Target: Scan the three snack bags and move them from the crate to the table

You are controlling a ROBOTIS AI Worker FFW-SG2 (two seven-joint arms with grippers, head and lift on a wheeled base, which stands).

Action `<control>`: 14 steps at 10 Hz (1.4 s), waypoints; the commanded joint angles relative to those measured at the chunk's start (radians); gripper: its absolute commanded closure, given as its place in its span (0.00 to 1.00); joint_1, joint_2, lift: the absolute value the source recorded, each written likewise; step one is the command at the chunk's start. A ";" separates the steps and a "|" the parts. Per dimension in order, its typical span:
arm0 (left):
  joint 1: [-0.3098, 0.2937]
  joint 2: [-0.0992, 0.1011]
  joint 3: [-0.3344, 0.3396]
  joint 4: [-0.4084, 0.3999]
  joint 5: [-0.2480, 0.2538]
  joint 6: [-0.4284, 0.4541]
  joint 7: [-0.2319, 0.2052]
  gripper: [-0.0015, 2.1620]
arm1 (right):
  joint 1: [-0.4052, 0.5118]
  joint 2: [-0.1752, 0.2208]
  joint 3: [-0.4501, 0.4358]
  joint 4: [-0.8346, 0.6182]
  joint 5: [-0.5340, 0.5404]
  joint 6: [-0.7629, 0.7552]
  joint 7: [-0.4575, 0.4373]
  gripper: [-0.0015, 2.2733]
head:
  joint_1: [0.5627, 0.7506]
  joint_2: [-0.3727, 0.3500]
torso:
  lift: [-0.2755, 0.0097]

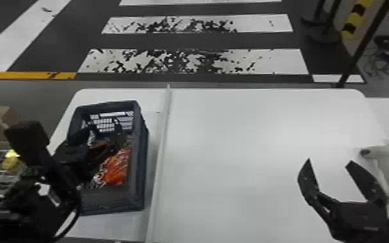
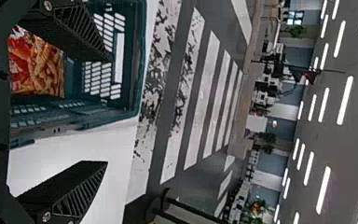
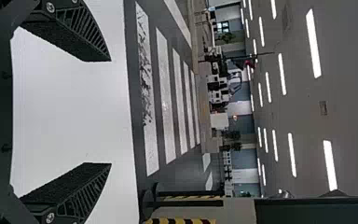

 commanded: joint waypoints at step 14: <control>-0.559 0.062 -0.047 0.479 -0.066 0.947 0.083 0.25 | -0.052 -0.096 0.087 0.025 -0.004 0.003 -0.033 0.04 | 0.70 0.78 | 0.75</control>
